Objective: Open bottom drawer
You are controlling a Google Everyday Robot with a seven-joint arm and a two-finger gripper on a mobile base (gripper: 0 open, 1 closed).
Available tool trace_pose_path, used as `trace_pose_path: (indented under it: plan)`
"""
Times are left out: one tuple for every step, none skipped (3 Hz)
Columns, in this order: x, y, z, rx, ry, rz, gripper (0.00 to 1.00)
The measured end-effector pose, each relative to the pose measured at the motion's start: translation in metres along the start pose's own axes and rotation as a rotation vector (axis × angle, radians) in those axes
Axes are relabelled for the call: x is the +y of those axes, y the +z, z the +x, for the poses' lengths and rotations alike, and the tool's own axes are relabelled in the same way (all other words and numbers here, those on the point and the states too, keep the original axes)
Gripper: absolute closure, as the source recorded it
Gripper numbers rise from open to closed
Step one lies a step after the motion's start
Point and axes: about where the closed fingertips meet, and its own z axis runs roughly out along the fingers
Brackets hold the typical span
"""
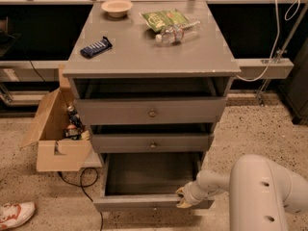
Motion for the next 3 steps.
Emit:
trace_pose_path:
  plan:
    - [0.0,0.0,0.0,0.0,0.0,0.0,0.81]
    - [0.0,0.0,0.0,0.0,0.0,0.0,0.5]
    - [0.0,0.0,0.0,0.0,0.0,0.0,0.27]
